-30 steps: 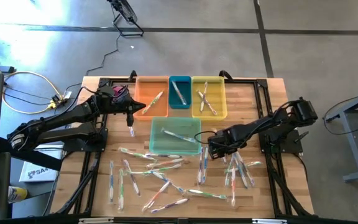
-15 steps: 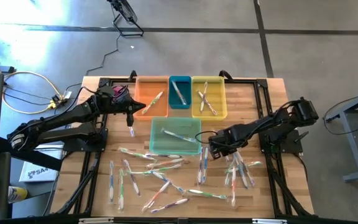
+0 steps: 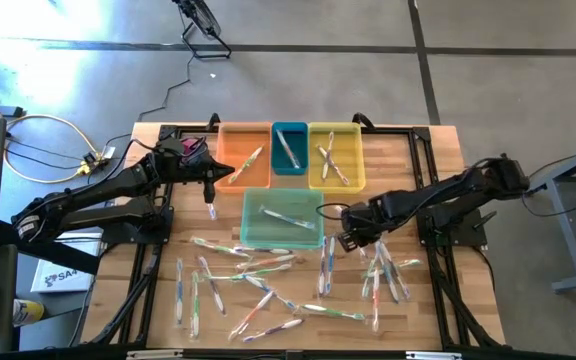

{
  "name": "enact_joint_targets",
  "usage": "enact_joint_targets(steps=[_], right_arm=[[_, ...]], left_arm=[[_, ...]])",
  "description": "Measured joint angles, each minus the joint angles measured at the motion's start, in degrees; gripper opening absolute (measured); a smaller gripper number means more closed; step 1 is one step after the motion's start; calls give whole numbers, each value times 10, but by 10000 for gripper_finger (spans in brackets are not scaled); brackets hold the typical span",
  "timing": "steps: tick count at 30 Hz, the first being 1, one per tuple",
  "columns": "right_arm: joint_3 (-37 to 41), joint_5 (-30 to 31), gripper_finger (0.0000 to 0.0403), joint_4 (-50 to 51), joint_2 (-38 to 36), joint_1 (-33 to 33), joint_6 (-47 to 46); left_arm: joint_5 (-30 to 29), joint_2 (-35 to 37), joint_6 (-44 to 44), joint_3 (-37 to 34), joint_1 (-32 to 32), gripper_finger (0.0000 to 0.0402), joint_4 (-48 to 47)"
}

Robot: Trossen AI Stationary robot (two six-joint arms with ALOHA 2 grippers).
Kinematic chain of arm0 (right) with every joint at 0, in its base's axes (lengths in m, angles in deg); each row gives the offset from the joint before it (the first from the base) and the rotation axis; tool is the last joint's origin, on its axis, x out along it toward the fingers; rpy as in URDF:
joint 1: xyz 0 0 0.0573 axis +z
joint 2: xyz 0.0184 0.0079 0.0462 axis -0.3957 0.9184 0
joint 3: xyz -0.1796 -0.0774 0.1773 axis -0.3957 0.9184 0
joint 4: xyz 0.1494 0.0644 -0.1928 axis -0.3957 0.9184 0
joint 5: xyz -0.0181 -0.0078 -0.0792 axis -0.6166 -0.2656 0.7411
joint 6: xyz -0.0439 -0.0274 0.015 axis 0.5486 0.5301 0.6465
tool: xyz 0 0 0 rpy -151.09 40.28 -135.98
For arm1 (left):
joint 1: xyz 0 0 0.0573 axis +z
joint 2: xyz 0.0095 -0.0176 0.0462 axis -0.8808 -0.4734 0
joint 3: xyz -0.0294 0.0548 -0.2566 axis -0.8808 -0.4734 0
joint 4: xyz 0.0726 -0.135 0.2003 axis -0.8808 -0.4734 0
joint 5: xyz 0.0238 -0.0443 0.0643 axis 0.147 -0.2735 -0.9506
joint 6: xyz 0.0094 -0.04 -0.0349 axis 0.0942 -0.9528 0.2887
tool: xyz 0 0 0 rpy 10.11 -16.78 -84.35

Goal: Pick & Place Toothbrushes
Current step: Put the purple toothbrush into the yellow bin

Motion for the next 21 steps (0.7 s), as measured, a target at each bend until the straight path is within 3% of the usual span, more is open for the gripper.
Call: enact_joint_targets(steps=[13,21], right_arm=[[-1,26,15,-20,-94,-65,123],[-1,36,15,-69,-120,-130,246]], left_arm=[[0,0,-6,0,0,0,14],[1,0,-31,0,0,0,111]])
